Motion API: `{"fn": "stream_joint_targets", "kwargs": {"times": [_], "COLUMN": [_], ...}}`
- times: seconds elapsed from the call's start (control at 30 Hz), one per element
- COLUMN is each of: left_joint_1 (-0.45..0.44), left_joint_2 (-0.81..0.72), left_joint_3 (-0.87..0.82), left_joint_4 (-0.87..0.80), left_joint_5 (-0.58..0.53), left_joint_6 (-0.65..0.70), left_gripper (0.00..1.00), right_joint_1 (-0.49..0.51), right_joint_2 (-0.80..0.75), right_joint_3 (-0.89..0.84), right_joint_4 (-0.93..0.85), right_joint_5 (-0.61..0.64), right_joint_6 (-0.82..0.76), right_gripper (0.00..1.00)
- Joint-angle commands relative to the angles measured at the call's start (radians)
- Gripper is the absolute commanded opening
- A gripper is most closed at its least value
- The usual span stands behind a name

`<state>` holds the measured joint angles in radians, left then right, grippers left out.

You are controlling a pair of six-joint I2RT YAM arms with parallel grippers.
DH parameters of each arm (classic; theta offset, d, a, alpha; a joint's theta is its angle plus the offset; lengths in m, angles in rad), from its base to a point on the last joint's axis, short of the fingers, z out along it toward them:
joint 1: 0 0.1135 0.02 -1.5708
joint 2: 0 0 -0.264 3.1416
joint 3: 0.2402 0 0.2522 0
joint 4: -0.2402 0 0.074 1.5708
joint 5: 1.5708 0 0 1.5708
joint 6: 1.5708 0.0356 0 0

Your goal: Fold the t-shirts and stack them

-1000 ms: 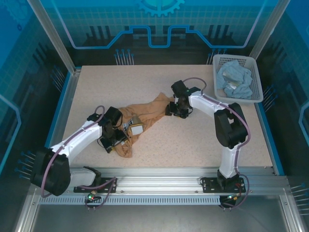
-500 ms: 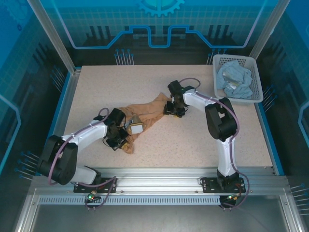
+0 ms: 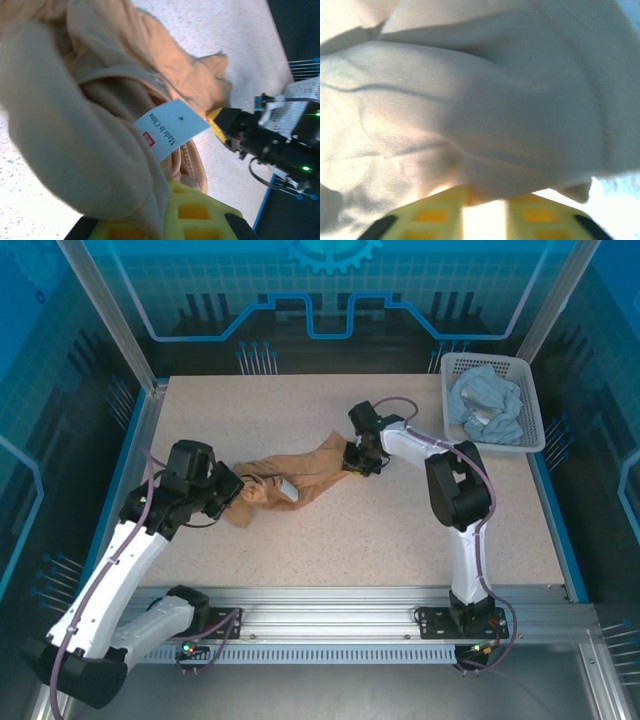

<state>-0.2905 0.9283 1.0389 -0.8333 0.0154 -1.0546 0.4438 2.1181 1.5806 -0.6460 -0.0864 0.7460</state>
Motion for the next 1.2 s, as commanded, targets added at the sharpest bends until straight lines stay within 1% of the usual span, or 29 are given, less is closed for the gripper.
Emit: {"fn": "stream_joint_targets", "kwargs": {"times": [0.0,0.1,0.2,0.23,0.3,0.37,0.43,0.57,0.63,0.83,1.0,1.1,1.13,1.17], "left_joint_1": [0.010,0.011,0.011,0.011,0.011,0.011,0.011,0.011,0.011,0.012,0.011,0.011,0.012,0.012], "left_joint_2": [-0.023,-0.019,-0.015,-0.017,-0.020,-0.017,-0.016,-0.017,-0.020,-0.032,-0.048,-0.055,-0.056,-0.057], "left_joint_3": [0.090,0.147,0.172,0.173,0.178,0.183,0.184,0.182,0.182,0.191,0.186,0.181,0.178,0.177], "left_joint_4": [0.000,-0.019,-0.041,-0.041,-0.041,-0.045,-0.050,-0.055,-0.059,-0.074,-0.081,-0.080,-0.077,-0.074], "left_joint_5": [0.002,-0.002,0.003,0.008,0.020,0.030,0.036,0.041,0.041,0.032,0.018,0.012,0.011,0.011], "left_joint_6": [0.048,0.069,0.076,0.076,0.076,0.084,0.092,0.101,0.105,0.121,0.128,0.125,0.127,0.125], "left_gripper": [0.00,0.00,0.00,0.00,0.00,0.00,0.00,0.00,0.00,0.00,0.00,0.00,0.00,0.00], "right_joint_1": [-0.006,-0.002,0.013,0.022,0.051,0.085,0.116,0.145,0.146,0.133,0.126,0.128,0.129,0.127], "right_joint_2": [-0.106,-0.178,-0.246,-0.259,-0.278,-0.268,-0.239,-0.164,-0.127,-0.043,-0.035,-0.013,0.002,0.013], "right_joint_3": [-0.049,-0.105,-0.191,-0.215,-0.257,-0.262,-0.247,-0.229,-0.220,-0.137,-0.085,-0.032,-0.017,-0.007], "right_joint_4": [0.003,-0.007,0.006,0.015,0.046,0.056,0.061,0.088,0.102,0.097,0.109,0.057,0.035,0.019], "right_joint_5": [0.018,0.048,0.033,0.016,-0.018,-0.030,-0.039,-0.065,-0.060,-0.018,0.004,0.008,0.005,0.007], "right_joint_6": [0.044,0.041,0.067,0.082,0.112,0.139,0.169,0.234,0.249,0.242,0.218,0.210,0.211,0.211], "right_gripper": [0.20,0.23,0.26,0.28,0.37,0.44,0.46,0.51,0.51,0.36,0.35,0.35,0.33,0.29]}}
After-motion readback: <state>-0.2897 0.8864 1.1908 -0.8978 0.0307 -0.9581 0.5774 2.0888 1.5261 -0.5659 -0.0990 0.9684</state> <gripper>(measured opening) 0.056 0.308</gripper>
